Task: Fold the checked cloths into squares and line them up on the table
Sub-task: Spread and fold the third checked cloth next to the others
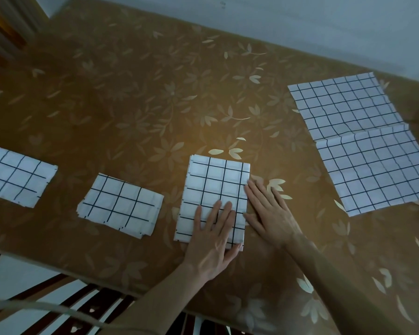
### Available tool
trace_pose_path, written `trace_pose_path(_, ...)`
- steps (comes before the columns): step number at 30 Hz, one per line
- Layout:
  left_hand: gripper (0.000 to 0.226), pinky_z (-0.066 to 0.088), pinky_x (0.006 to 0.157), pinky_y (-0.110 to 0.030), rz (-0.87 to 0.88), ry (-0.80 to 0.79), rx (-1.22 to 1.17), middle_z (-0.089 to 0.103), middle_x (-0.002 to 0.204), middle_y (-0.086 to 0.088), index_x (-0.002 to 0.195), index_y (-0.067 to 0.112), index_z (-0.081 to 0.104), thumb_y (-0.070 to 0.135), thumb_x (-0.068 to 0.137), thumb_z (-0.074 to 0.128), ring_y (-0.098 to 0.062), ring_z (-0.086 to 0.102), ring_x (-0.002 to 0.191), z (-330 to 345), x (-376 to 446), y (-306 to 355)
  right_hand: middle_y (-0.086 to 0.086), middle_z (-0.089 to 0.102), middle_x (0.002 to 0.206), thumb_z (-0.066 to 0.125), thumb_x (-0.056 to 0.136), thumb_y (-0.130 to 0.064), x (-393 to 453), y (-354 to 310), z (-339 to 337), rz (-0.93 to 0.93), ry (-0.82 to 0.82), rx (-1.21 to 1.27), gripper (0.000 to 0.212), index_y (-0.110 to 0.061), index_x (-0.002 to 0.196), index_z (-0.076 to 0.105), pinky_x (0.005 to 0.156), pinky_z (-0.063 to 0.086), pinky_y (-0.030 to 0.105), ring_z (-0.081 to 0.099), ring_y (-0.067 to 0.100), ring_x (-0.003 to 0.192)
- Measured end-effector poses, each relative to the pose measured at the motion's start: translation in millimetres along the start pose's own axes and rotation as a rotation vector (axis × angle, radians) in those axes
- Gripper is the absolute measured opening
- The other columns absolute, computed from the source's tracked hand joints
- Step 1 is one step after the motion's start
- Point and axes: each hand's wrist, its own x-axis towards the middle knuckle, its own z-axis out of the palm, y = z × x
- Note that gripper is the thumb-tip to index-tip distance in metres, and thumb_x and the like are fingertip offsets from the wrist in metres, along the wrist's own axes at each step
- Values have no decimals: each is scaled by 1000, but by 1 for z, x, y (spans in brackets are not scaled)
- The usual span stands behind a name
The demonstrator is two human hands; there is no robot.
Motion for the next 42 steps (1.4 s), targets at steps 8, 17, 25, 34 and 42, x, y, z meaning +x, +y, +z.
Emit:
trace_pose_path(8, 69, 28, 119, -61, -42, 60, -75, 39, 158, -9, 151, 26, 41, 69, 101, 23, -30, 33, 150, -11, 1, 1, -9, 27, 168, 37, 105, -61, 8, -9, -12, 55, 71, 19, 65, -27, 160, 31, 125, 21, 42, 23, 13, 155)
trace_pose_path(17, 43, 50, 100, -38, -314, 261, -145, 59, 129, -3, 131, 22, 60, 25, 90, 70, -22, 55, 122, -29, -1, -17, -5, 46, 153, 61, 95, -49, 9, -39, -23, 205, 167, 162, 65, -23, 152, 43, 112, 42, 47, 41, 21, 136)
trace_pose_path(25, 43, 52, 95, -38, -304, 246, -67, 60, 129, -3, 132, 22, 58, 32, 92, 67, -23, 55, 119, -29, -4, -30, -3, 65, 118, 76, 89, -38, 54, -56, -40, 713, 80, 889, 74, -16, 147, 37, 85, 55, 36, 64, 20, 103)
trace_pose_path(34, 39, 48, 97, -35, -217, 246, -94, 57, 129, 0, 130, 21, 54, 36, 94, 60, -20, 51, 118, -34, -7, -39, -4, 77, 97, 69, 93, -21, 47, -54, -48, 554, 187, 991, 13, -23, 105, 74, 84, 60, 40, 72, 14, 90)
trace_pose_path(42, 11, 47, 105, -32, -213, 287, -355, 64, 105, 3, 108, 17, 60, 20, 97, 61, -9, 55, 104, -43, -19, -48, -22, 66, 103, 78, 84, -5, -1, -54, -42, 241, 307, 840, 24, -26, 93, 73, 80, 52, 21, 66, 8, 95)
